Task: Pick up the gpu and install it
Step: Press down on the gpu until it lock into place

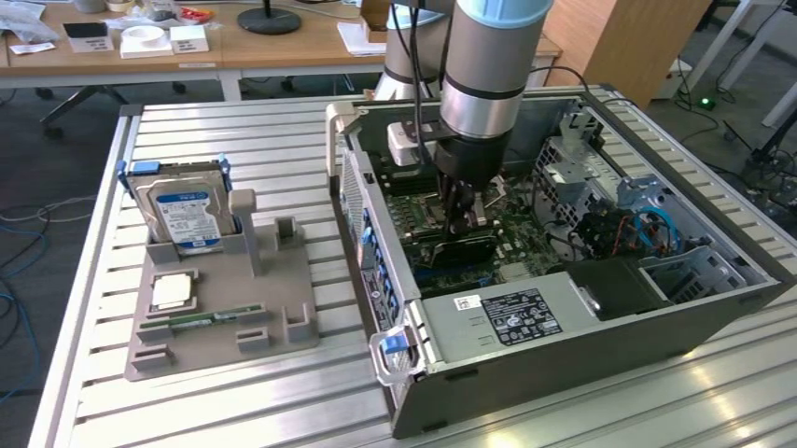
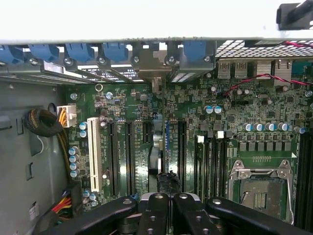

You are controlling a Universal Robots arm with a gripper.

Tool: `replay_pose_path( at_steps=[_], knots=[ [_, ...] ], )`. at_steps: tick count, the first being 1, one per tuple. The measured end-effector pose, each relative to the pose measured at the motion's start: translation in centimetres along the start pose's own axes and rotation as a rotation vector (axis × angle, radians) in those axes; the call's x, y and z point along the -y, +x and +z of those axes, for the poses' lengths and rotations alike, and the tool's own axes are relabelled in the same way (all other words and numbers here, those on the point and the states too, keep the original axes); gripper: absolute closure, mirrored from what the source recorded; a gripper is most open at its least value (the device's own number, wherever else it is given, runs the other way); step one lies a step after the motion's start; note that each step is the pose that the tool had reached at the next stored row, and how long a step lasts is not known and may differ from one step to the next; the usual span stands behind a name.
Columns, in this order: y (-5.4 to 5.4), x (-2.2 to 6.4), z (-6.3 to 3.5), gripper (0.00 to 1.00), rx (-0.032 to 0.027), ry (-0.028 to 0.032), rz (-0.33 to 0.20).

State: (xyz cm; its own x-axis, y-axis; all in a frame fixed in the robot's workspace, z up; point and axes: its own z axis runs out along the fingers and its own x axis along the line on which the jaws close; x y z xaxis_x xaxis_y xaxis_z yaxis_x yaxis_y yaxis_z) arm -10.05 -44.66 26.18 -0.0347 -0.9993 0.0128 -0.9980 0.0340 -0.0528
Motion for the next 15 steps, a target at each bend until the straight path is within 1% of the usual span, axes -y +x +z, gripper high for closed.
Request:
replay_pose_path(
  at_steps=[9, 15],
  knots=[
    [0.00, 0.00, -0.07, 0.89, 0.0006, 0.0001, 0.000],
    [0.01, 0.04, -0.79, 0.89, -0.0001, -0.0001, 0.000]
  ],
)
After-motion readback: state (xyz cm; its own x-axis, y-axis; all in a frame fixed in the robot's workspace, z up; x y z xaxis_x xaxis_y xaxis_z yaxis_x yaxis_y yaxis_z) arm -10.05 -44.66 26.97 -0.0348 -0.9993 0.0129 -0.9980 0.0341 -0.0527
